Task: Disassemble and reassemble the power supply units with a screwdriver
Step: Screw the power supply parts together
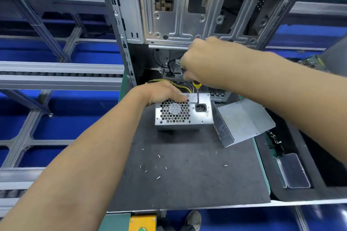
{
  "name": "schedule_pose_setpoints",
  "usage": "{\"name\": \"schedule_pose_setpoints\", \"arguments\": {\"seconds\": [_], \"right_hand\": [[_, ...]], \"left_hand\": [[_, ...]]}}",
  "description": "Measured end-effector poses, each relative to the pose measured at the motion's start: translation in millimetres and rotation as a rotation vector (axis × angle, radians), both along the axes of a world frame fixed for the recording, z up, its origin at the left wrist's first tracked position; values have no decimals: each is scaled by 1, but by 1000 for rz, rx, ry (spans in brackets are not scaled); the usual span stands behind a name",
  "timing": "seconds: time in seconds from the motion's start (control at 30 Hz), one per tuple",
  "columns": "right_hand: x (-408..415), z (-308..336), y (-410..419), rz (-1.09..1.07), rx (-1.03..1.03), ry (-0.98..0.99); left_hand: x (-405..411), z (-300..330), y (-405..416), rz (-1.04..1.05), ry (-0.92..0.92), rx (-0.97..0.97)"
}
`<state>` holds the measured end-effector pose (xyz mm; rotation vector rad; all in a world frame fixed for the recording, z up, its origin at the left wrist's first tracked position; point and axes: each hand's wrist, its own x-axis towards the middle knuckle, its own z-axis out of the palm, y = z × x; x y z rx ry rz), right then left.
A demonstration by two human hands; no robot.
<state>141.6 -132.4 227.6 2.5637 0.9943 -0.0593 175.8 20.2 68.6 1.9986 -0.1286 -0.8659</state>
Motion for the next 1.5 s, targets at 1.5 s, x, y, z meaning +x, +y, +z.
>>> {"name": "schedule_pose_setpoints", "arguments": {"seconds": [1.5], "right_hand": [[-31,-104,-58,-618,1573,83]], "left_hand": [[-3,-5,3,11,-21,-43]]}}
